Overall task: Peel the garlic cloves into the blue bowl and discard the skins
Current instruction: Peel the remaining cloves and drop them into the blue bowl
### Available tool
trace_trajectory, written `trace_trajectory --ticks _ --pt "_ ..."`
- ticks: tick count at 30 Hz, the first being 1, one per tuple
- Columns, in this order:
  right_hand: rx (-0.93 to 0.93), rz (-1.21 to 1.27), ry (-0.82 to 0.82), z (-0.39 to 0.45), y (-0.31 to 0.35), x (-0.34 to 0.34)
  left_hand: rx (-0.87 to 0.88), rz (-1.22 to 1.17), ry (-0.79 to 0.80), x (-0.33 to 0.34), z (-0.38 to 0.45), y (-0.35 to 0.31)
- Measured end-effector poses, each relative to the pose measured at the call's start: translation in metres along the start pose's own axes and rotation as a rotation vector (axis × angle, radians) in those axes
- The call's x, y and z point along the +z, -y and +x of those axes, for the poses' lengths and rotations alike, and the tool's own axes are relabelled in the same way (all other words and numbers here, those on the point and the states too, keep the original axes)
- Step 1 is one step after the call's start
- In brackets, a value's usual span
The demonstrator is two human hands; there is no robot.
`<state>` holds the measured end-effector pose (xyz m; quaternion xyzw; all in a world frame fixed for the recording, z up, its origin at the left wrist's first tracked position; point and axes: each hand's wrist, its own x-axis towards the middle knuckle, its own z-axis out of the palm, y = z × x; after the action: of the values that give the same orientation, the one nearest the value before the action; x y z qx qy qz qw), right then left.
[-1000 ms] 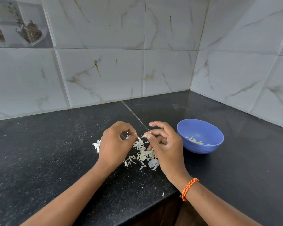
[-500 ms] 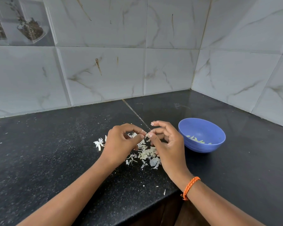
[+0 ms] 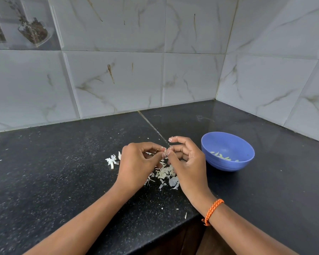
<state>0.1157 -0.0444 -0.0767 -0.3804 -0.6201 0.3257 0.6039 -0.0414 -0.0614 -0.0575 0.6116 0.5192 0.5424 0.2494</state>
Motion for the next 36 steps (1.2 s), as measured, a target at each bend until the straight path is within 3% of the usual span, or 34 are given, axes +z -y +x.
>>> trace_trajectory --ticks 17,26,36 --pt "-0.054 -0.028 -0.045 -0.001 -0.001 0.008 0.07 -0.142 0.043 0.003 -0.002 0.006" --pt "0.109 0.25 0.045 0.003 0.005 0.008 -0.027 -0.452 0.063 0.0 0.001 0.005" --pt "0.085 0.228 0.095 0.003 0.001 0.006 -0.037 -0.422 0.027 -0.001 0.005 0.012"
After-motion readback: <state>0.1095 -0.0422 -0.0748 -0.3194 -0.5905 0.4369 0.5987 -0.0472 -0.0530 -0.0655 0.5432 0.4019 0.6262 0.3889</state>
